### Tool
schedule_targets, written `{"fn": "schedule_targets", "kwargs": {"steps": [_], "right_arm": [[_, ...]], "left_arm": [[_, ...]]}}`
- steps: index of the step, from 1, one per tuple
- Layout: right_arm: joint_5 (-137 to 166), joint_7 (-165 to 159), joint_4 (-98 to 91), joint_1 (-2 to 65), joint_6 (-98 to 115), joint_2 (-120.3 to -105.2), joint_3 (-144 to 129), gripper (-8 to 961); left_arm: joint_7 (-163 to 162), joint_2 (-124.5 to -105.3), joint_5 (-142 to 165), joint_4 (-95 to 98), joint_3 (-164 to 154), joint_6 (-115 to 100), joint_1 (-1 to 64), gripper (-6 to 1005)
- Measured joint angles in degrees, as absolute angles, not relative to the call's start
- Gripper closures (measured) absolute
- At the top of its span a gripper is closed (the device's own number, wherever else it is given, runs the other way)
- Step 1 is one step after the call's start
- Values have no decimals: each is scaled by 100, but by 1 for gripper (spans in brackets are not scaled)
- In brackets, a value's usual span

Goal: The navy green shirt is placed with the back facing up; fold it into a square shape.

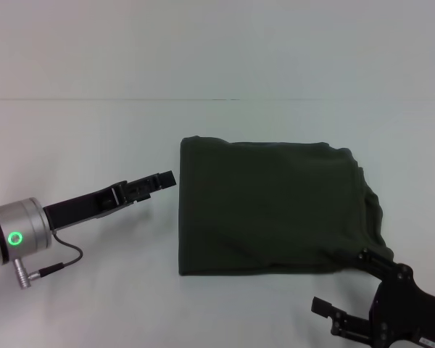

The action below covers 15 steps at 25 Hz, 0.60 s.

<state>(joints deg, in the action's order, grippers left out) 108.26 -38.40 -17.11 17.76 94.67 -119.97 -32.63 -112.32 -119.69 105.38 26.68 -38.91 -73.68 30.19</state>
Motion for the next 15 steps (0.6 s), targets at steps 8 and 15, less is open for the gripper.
{"fn": "schedule_targets", "kwargs": {"steps": [8, 15], "right_arm": [[10764, -3491, -1250, 1945, 8683, -12015, -2969, 97], [10715, -3551, -966, 2315, 7871, -12011, -2978, 96]], "left_arm": [[-11080, -11998, 10539, 2655, -3962, -7371, 3041, 50], [-11042, -12005, 10538, 2654, -3970, -7447, 2983, 50]]}}
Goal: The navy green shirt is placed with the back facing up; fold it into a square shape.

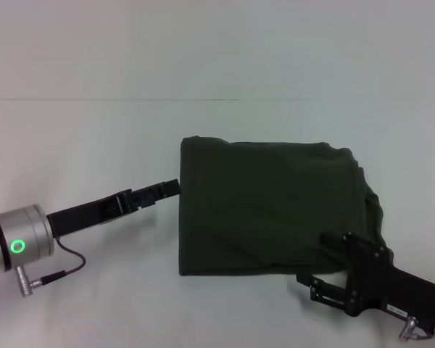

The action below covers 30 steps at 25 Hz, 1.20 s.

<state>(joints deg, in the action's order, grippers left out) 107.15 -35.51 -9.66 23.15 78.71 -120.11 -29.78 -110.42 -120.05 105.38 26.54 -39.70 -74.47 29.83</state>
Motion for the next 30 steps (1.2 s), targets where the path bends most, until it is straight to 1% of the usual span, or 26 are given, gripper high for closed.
{"fn": "schedule_targets", "kwargs": {"steps": [9, 13, 18, 23, 26, 30], "right_arm": [[10709, -3558, -816, 2433, 7525, -12013, -2962, 97], [10661, -3415, -869, 2297, 8231, -11992, -2869, 97], [10650, -3369, -1118, 2078, 9220, -11970, -2810, 96], [10917, -3469, -1190, 1908, 9368, -11972, -2880, 97], [10990, -3439, -1193, 1760, 9216, -11986, -2872, 97], [10979, -3431, -1161, 1627, 8905, -11992, -2831, 97]], "left_arm": [[-10827, -11970, 10476, 2708, -3922, -7840, 2855, 50], [-10259, -11962, 10468, 2885, -3912, -8321, 2745, 50], [-8328, -11967, 10503, 3123, -3911, -9297, 2399, 50], [-6980, -12017, 10533, 3229, -3915, -9572, 1911, 50], [-6483, -12096, 10626, 3240, -3916, -9357, 1612, 50], [-6232, -12187, 10872, 3215, -3910, -8850, 1382, 50]]}}
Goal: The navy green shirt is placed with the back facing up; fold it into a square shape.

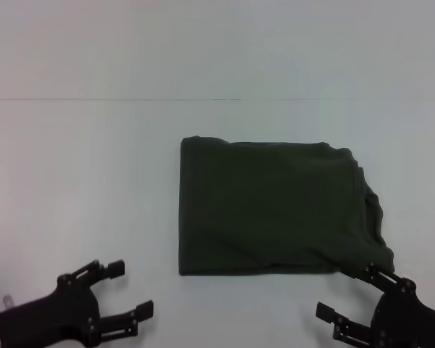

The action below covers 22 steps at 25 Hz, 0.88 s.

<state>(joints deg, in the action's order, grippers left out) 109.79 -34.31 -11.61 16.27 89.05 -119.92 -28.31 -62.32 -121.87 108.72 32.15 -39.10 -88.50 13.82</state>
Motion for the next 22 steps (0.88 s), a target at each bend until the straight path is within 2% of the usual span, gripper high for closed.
{"fn": "schedule_targets", "kwargs": {"steps": [9, 22], "right_arm": [[10957, -3427, -1159, 1633, 8459, -12001, -2812, 96], [10967, -3418, -1147, 1727, 8368, -11996, -2827, 96]], "left_arm": [[-5964, -12370, 10899, 3062, -3723, -8621, 1265, 49], [-5937, -12361, 10872, 2951, -3616, -8622, 1285, 49]]}}
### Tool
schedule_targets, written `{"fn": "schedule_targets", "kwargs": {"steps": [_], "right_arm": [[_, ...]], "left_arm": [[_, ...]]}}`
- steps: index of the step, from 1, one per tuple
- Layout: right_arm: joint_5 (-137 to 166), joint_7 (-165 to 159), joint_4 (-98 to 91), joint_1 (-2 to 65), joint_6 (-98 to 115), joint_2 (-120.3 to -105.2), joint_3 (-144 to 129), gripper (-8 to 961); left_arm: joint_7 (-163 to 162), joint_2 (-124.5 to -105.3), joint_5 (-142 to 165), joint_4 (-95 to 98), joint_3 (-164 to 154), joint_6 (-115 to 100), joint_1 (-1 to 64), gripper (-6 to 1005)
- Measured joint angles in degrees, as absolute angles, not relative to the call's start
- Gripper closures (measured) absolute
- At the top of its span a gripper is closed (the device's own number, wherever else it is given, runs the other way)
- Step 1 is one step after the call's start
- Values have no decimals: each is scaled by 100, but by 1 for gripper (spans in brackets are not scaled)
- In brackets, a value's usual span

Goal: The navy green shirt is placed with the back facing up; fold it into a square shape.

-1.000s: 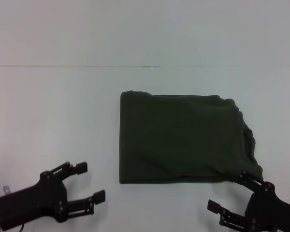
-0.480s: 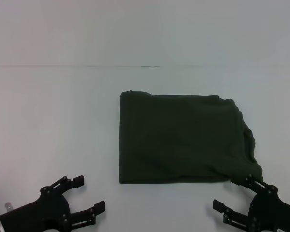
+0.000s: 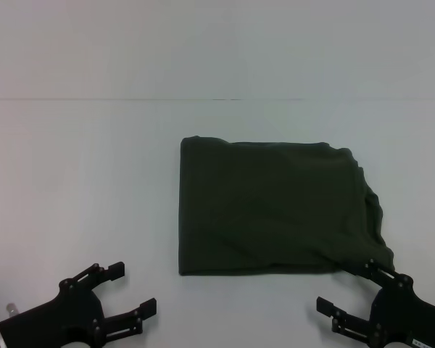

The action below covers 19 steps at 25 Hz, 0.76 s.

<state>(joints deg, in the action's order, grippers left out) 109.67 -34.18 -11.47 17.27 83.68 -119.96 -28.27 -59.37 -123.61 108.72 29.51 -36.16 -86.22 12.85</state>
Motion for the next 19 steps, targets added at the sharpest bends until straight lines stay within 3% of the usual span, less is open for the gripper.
{"fn": "schedule_targets", "kwargs": {"steps": [19], "right_arm": [[10962, -3418, -1125, 1731, 8424, -11996, -2834, 96]], "left_arm": [[-5932, -12383, 10757, 2937, -3560, -8631, 1287, 49]]}}
